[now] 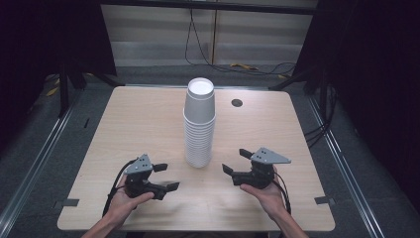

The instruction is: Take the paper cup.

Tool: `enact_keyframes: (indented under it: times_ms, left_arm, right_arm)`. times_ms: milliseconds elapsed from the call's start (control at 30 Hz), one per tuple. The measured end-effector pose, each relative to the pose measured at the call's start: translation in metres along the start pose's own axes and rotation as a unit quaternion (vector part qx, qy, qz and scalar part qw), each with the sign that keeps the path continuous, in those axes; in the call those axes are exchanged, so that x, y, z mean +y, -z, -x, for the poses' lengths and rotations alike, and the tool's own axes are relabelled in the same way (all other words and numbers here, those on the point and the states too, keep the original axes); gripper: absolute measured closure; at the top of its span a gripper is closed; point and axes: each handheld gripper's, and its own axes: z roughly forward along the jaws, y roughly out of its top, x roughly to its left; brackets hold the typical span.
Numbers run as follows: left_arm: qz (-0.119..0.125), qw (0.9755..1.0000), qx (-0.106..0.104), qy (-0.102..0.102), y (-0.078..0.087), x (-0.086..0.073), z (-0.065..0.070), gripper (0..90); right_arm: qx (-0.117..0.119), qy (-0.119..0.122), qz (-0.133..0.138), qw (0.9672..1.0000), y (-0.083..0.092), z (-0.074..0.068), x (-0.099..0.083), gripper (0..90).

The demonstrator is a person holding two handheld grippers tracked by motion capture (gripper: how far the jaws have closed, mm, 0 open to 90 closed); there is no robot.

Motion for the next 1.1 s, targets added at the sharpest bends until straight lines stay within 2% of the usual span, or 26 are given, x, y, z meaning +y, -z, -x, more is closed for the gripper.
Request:
enact_keyframes:
  times_ms: [133,233,267,333,367,433,467,600,633,667,800,933,1100]
  left_arm:
    - [0.000,1.0000,-0.001,-0.005,0.001,0.000,0.001,16.5]
    - [0.002,1.0000,-0.002,-0.002,0.002,-0.001,0.004,16.5]
    - [0.001,1.0000,-0.003,-0.009,0.004,-0.001,0.006,16.4]
    - [0.005,1.0000,-0.001,-0.007,0.005,-0.001,0.008,16.5]
    - [0.008,0.9999,0.000,-0.007,0.006,-0.001,0.008,16.5]
    - [0.009,0.9999,0.000,-0.007,0.006,-0.001,0.008,16.7]
    - [0.012,0.9999,0.002,-0.004,0.007,0.000,0.008,16.7]
    - [0.011,0.9999,0.001,-0.005,0.007,0.000,0.006,16.7]
    - [0.011,0.9999,0.002,-0.007,0.008,0.000,0.007,16.7]
    - [0.011,0.9999,0.001,-0.007,0.008,0.000,0.007,16.7]
    - [0.010,0.9999,-0.002,-0.007,0.007,0.000,0.008,16.9]
    - [0.011,0.9998,-0.006,-0.012,0.006,0.000,0.009,18.9]
    - [0.009,0.9999,-0.006,-0.006,0.005,-0.001,0.007,18.3]
  right_arm:
    - [0.004,0.010,0.011,0.9999,0.002,-0.003,0.011,18.8]
    - [0.009,0.005,0.009,0.9999,0.003,-0.004,0.016,21.0]
    - [0.009,0.007,0.007,0.9999,0.002,-0.004,0.021,22.6]
    - [0.021,-0.005,0.001,0.9998,0.003,-0.005,0.026,22.8]
    - [0.019,-0.005,0.001,0.9998,0.002,-0.005,0.028,21.6]
    - [0.035,-0.011,0.009,0.9993,0.002,-0.004,0.033,24.0]
    - [0.033,-0.015,0.010,0.9993,0.002,-0.004,0.035,23.4]
    - [0.045,-0.012,0.012,0.9988,0.004,-0.004,0.044,22.9]
    - [0.041,-0.021,0.001,0.9989,0.008,-0.004,0.050,20.4]
    - [0.047,-0.023,-0.001,0.9986,0.009,-0.005,0.052,20.2]
    - [0.055,-0.014,0.007,0.9983,0.014,-0.008,0.061,19.5]
    - [0.067,-0.011,0.023,0.9974,0.018,-0.005,0.077,18.6]
    - [0.088,-0.003,0.029,0.9957,0.015,-0.004,0.093,18.5]
